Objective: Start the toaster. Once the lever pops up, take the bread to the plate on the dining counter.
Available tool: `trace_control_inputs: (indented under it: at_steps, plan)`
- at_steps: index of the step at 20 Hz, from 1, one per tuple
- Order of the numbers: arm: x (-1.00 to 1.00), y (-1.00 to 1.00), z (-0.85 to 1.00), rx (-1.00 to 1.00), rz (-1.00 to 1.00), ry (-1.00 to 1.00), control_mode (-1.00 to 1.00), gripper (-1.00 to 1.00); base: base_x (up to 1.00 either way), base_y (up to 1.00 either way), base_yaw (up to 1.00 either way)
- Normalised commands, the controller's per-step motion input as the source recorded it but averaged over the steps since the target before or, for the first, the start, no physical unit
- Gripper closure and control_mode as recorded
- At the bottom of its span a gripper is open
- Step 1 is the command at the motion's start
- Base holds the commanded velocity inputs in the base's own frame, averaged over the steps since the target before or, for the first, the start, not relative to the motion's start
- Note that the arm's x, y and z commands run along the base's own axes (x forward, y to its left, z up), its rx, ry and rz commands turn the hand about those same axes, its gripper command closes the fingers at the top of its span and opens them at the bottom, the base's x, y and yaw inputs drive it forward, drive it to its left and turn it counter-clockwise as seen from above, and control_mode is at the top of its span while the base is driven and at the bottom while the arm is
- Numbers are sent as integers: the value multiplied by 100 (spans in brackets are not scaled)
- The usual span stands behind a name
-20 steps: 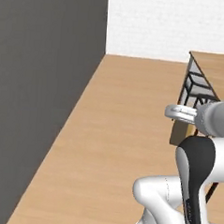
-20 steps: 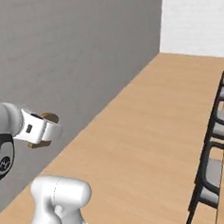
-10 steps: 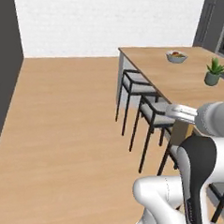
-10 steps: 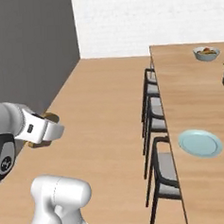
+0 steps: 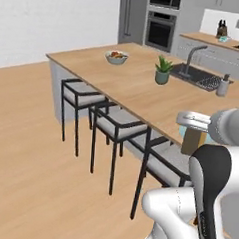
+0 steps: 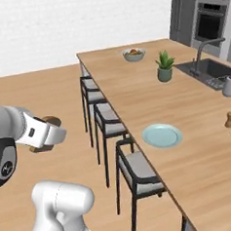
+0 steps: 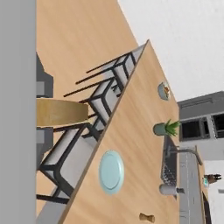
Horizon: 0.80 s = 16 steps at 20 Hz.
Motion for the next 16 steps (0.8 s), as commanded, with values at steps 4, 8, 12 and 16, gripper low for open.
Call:
trace_control_inputs:
  at_steps: [4,8,12,16]
  plan:
    - [0,0,0,0,0,0,100,100,20,54,-69]
    - [0,0,0,0,0,0,100,100,18,56,-72]
    - [0,0,0,0,0,0,100,100,19,58,-71]
    - [0,0,0,0,0,0,100,100,23,60,-71]
